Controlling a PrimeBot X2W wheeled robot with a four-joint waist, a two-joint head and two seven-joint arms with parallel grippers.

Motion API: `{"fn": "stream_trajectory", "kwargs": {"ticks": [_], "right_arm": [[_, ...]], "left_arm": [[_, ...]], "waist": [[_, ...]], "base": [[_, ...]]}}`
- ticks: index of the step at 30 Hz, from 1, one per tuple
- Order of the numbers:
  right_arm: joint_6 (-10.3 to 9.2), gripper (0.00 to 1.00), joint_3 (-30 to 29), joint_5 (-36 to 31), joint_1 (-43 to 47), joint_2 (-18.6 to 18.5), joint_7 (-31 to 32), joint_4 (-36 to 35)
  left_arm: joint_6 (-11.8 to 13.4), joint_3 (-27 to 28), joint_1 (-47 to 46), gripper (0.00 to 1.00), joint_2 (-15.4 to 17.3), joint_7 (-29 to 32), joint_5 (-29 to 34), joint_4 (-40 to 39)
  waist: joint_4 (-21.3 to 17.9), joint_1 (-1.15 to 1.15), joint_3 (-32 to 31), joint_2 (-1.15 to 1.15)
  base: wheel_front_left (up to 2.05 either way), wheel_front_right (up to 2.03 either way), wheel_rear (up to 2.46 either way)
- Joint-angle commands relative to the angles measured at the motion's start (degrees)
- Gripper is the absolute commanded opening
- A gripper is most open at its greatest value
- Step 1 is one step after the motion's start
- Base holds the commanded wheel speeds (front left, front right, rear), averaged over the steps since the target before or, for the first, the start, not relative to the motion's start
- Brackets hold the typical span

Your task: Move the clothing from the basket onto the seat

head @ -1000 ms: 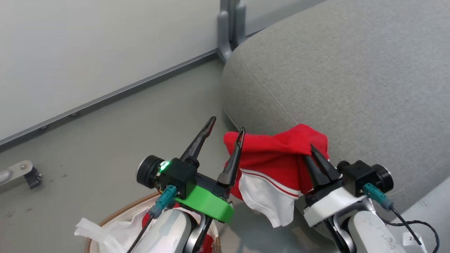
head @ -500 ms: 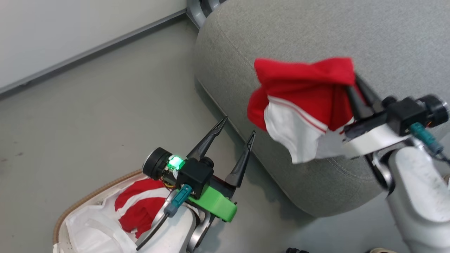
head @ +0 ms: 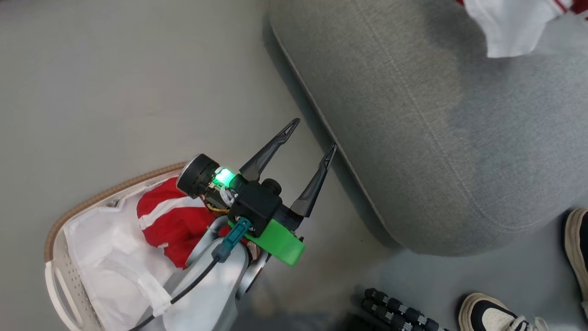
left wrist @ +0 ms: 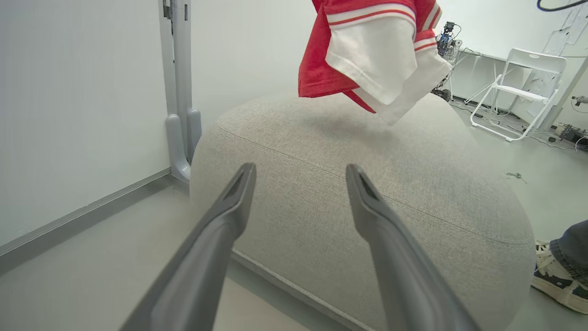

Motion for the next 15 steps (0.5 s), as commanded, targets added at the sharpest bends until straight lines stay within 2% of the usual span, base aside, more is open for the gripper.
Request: {"fn": "stream_trajectory", "kwargs": {"ticks": [1,8,15], "right_arm": [[-0.08,0.0,-0.6,-0.7,-1.4,-0.9,-0.1,1.8],[-0.08,0.0,-6.6,-1.7,-5.6,-2.9,-0.1,14.0],[-0.08,0.0,-13.6,-5.0,-1.4,0.5,-0.1,18.5]], "left_arm": [[-0.1,0.1,-1.5,1.0,0.7,0.1,0.4,-0.2],[-0.3,0.6,-3.5,1.0,1.0,0.0,0.9,-0.3],[-0.4,1.5,-3.9,1.0,1.0,0.1,1.1,0.1]], "waist": [[4.8,-0.01,6.8,-0.01],[7.6,-0.01,11.2,-0.01],[8.4,-0.01,12.0,-0.01]], "base": [[0.0,0.0,0.0],[0.0,0.0,0.0],[0.0,0.0,0.0]]}}
